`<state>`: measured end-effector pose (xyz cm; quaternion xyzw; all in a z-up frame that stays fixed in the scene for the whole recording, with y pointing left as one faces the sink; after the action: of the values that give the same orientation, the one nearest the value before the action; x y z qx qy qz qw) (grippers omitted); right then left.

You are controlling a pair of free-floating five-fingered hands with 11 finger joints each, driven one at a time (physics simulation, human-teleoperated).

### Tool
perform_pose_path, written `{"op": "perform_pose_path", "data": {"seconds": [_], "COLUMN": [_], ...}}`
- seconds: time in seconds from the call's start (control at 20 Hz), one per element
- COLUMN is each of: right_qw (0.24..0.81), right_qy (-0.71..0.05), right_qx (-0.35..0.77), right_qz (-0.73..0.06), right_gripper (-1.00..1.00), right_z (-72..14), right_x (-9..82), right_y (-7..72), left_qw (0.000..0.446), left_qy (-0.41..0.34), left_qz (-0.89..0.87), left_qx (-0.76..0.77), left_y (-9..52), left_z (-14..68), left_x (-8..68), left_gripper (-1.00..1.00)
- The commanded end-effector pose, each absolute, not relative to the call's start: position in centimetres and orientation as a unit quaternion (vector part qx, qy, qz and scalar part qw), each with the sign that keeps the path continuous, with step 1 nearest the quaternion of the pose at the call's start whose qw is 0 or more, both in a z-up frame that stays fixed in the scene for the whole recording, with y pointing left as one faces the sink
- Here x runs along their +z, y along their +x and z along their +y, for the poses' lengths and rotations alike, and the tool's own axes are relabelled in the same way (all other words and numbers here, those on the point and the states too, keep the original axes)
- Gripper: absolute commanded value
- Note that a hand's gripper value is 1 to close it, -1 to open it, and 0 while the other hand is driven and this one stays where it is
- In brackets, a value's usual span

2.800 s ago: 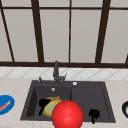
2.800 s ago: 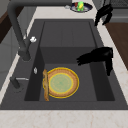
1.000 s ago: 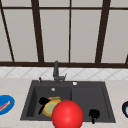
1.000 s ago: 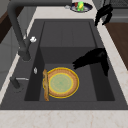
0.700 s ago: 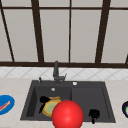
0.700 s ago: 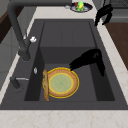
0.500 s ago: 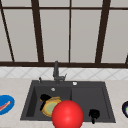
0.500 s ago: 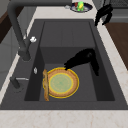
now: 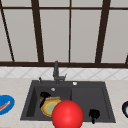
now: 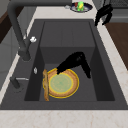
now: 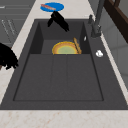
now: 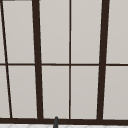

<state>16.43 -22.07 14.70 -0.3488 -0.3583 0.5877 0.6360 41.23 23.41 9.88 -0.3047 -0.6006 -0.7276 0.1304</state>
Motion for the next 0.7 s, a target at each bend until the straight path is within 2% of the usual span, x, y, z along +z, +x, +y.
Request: {"op": "perform_pose_path", "data": {"seconds": [0.0, 0.65], "right_qw": [0.636, 0.636], "right_qy": [-0.349, -0.349], "right_qx": [0.588, 0.588], "right_qz": [-0.358, -0.358], "right_gripper": [0.00, 0.00], "right_z": [-22.1, -22.1], "right_x": [14.7, 14.7], "right_y": [16.4, 16.4], "left_qw": [0.179, 0.234], "left_qy": [-0.324, -0.342], "left_qz": [-0.583, -0.587], "left_qx": [-0.723, -0.695], "left_y": [42.5, 46.8], "left_z": [24.6, 26.9], "left_x": [8.9, 4.0], "left_gripper": [-1.00, -1.00]}}
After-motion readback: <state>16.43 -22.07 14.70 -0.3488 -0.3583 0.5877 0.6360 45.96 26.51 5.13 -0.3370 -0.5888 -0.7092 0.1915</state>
